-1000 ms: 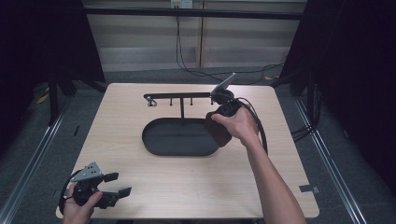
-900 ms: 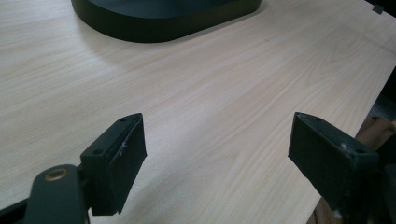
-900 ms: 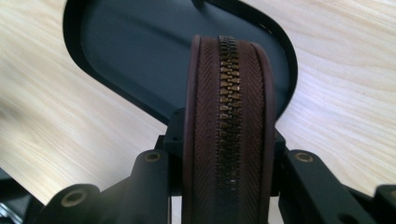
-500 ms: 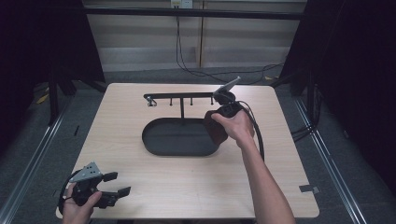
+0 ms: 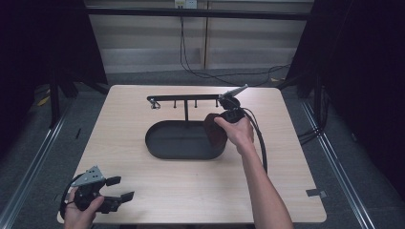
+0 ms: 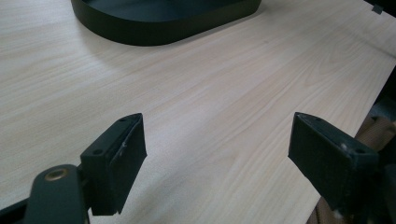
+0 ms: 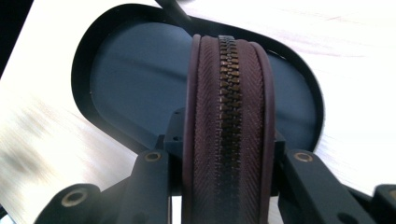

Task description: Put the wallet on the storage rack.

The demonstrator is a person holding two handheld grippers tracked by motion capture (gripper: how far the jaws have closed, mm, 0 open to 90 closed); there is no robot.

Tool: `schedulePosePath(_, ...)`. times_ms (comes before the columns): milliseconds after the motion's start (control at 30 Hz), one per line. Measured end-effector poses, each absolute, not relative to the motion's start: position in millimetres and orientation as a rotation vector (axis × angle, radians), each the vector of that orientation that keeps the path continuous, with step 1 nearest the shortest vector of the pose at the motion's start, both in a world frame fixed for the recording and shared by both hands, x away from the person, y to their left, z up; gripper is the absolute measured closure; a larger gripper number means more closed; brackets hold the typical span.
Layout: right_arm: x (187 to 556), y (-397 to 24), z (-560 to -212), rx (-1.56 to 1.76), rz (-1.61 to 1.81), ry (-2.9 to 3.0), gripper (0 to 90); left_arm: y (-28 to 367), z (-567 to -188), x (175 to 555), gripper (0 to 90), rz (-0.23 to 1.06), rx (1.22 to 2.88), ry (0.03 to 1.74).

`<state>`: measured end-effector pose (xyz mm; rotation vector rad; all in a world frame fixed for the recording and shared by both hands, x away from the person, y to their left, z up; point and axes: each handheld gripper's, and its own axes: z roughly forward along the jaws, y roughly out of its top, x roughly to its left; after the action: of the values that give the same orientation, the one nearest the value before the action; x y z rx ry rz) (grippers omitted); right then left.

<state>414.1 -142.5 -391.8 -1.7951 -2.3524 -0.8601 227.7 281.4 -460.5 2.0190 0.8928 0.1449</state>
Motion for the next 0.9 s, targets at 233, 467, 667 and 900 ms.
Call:
schedulePosePath(233,415,-146,-409,-1.853,-0.917,-2.293,65.7,281,-461,228,18.8,0.142,2.020,0.896)
schedulePosePath(467,416,-147,-419,-1.879,-0.977,-2.234,65.7,281,-461,228,18.8,0.143,2.020,0.896)
schedulePosePath(667,416,-146,-437,-1.887,-1.060,-2.179,65.7,282,-461,229,18.8,0.141,2.016,0.903)
schedulePosePath(900,417,-141,-447,-1.886,-1.107,-2.126,65.7,282,-461,229,18.8,0.138,2.013,0.904)
